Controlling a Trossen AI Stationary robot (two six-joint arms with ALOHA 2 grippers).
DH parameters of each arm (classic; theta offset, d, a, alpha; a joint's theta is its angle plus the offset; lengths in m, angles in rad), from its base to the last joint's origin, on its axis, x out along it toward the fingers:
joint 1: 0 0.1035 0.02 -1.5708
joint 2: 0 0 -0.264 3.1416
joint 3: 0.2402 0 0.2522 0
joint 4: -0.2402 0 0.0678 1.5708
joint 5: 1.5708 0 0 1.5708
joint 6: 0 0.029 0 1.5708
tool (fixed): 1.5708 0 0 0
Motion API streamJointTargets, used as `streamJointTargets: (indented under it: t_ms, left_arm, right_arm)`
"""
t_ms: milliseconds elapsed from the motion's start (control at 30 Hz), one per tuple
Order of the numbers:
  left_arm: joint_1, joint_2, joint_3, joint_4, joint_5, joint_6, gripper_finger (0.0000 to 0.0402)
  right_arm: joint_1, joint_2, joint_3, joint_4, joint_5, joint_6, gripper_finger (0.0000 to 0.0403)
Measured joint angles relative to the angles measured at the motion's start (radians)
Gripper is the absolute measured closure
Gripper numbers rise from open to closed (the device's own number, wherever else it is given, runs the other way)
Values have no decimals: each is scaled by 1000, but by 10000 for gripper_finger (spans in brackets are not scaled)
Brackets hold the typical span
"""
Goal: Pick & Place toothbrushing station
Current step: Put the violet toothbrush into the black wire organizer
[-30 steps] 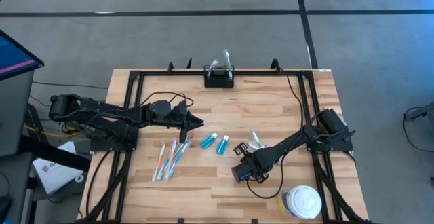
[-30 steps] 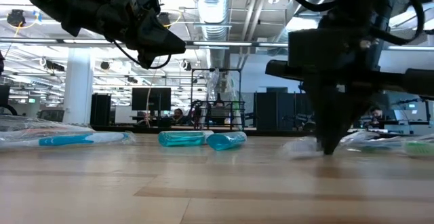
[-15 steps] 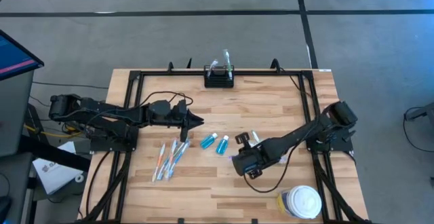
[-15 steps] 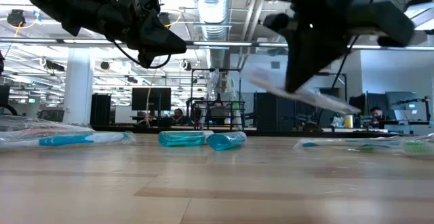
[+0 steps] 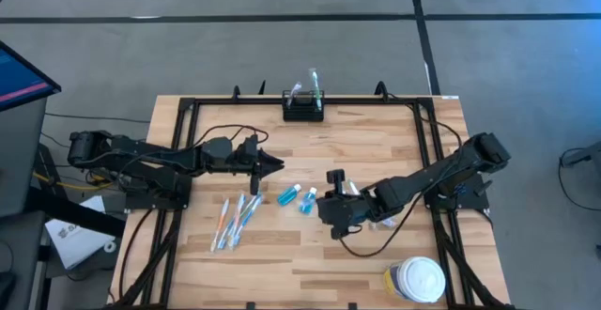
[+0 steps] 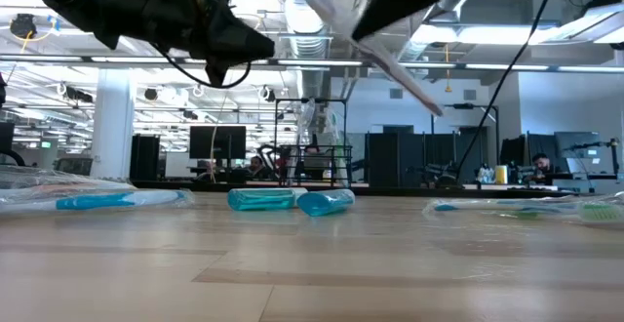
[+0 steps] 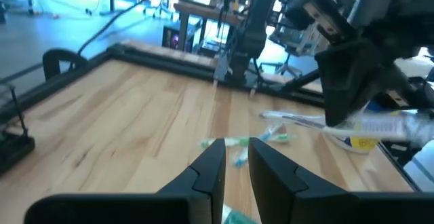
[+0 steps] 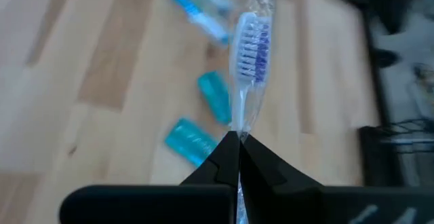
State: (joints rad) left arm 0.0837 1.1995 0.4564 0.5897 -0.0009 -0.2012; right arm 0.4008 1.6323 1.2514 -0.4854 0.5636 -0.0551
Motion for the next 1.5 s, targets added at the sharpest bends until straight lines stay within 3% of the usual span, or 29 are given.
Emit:
streamJointTargets:
  t_ms: [133,733,1000,1500]
  left_arm:
    - [0,0,0,39,0,21,341]
    - [-38,0,0,219,17,177,341]
    - [-57,0,0,278,16,223,337]
    - [-57,0,0,332,16,251,284]
  right_arm:
    - [-12,-23,0,89,42,-5,402]
    - [-114,-38,0,471,34,-144,403]
    - [-144,-37,0,543,-25,-158,403]
    - [-195,-23,0,598,-86,-139,403]
